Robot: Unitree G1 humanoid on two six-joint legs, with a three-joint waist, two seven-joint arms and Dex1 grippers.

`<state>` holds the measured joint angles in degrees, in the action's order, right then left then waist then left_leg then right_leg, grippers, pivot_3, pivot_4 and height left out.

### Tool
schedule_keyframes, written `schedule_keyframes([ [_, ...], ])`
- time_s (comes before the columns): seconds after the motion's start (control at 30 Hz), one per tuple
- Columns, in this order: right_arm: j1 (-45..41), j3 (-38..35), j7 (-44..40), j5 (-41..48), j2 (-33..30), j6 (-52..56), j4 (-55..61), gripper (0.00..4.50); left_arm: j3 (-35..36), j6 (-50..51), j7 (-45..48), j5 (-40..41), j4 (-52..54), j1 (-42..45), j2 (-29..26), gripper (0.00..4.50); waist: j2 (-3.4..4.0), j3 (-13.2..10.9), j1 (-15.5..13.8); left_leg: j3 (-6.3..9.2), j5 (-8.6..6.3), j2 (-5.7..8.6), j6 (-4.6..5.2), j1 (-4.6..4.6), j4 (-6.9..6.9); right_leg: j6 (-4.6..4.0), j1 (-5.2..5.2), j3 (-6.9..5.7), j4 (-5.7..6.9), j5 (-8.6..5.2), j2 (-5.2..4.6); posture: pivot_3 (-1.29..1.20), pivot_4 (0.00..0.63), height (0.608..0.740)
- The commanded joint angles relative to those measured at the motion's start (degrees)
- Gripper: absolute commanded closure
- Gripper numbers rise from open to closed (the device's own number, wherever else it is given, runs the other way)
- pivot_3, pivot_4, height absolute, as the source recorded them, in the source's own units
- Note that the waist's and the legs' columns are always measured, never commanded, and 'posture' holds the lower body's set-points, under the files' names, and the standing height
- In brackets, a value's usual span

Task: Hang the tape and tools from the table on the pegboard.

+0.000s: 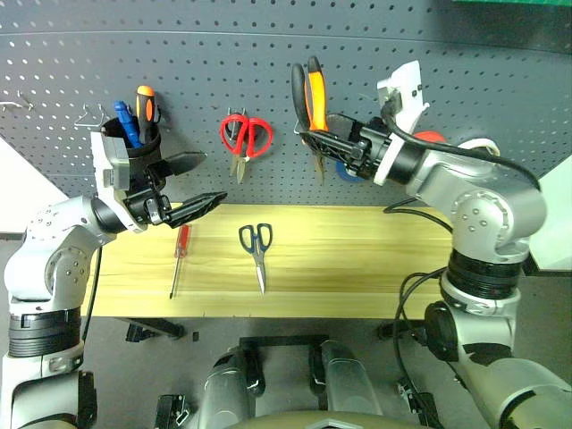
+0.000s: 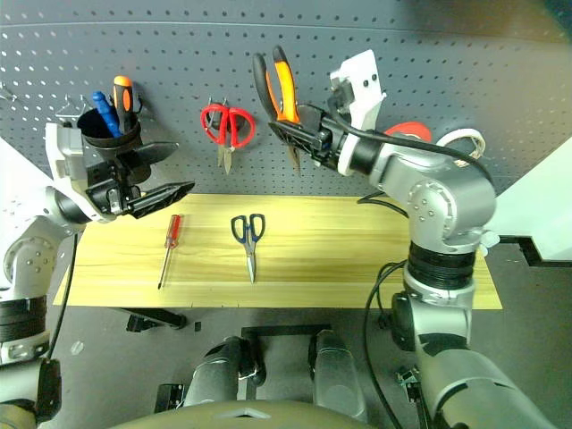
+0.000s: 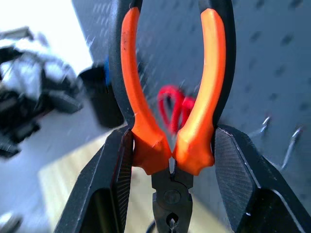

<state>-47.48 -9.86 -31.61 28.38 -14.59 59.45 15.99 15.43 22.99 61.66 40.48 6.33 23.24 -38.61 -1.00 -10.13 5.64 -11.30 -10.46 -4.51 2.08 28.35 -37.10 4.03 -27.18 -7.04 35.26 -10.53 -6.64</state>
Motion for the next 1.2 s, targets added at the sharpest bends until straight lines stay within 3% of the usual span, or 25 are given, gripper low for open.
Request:
schedule_keyframes([
  [0.03,-3.3,-0.3,5.8,-1.7,2.8,-6.4,-2.2,2.44,1.1,-2.3,-0.7,-0.8,-1.0,2.0,-0.2,0.0,0.04,0.4,0.3,-0.03,0.02,-0.01,-0.02,-0.01,-0.01,0.0,0.0,0.02,0.01,0.0,0.04,-0.14,0.05,0.73],
  [0.53,-11.2,9.8,16.2,-17.2,9.2,-34.3,-26.2,2.44,1.3,-3.2,-2.5,-2.6,-4.7,5.8,-1.9,0.0,0.09,2.0,1.7,-0.12,0.07,-0.06,-0.08,-0.26,-0.03,-0.01,0.07,0.17,0.3,-0.04,0.19,-0.1,0.033,0.73],
  [0.83,-16.0,9.1,18.2,-18.6,11.9,-40.9,-35.5,2.44,1.0,-3.0,-3.3,-3.8,-3.0,3.6,-1.7,0.0,-0.1,2.2,1.4,-0.19,0.08,-0.07,-0.1,-0.52,-0.09,-0.08,0.17,0.29,0.79,-0.18,0.19,-0.07,0.037,0.73],
  [1.2,-15.1,10.8,19.2,-22.1,12.7,-46.4,-44.0,2.44,1.4,-2.7,-4.6,-3.3,-0.2,1.2,-1.5,0.0,-0.15,2.6,1.3,-0.19,0.12,-0.12,-0.19,-0.98,-0.05,-0.24,0.46,0.29,0.85,-0.31,0.18,-0.04,0.038,0.73],
])
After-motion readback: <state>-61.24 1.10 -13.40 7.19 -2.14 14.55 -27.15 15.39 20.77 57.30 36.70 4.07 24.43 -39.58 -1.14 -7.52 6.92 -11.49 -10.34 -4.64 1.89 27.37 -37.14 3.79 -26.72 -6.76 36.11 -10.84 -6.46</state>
